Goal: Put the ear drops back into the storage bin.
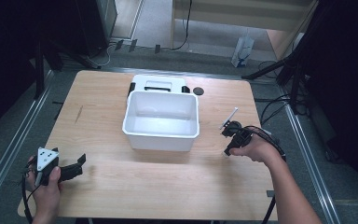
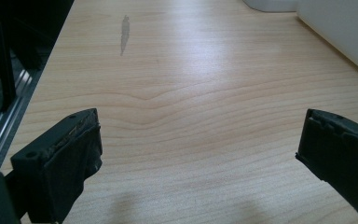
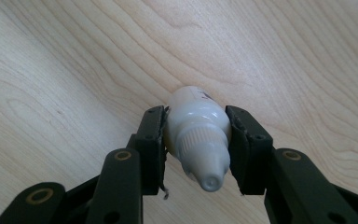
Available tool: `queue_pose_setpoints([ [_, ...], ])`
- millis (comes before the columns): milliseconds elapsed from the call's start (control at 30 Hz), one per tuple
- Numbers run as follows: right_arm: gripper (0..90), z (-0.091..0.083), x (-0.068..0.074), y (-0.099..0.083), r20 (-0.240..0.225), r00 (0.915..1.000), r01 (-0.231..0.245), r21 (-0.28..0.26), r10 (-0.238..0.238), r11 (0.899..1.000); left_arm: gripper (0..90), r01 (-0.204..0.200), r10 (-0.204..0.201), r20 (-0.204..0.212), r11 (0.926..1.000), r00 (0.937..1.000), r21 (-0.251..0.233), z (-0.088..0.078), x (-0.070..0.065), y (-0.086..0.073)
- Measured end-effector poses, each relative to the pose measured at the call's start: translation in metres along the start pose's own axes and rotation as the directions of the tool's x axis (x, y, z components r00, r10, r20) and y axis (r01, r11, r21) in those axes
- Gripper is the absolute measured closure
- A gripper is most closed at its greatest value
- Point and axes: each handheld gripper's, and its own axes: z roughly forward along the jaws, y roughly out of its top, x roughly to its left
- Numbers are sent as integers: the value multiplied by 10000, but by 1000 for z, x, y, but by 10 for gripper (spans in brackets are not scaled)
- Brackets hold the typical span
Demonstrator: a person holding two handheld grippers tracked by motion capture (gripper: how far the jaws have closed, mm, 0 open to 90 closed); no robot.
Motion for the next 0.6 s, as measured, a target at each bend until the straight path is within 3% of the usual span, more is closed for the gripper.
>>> queue_pose_setpoints([
  [600,600,-45,3,17,12,9990,446,-554,-446,9975,4,-19,19,8,10000,10000,-4,0,0,0],
])
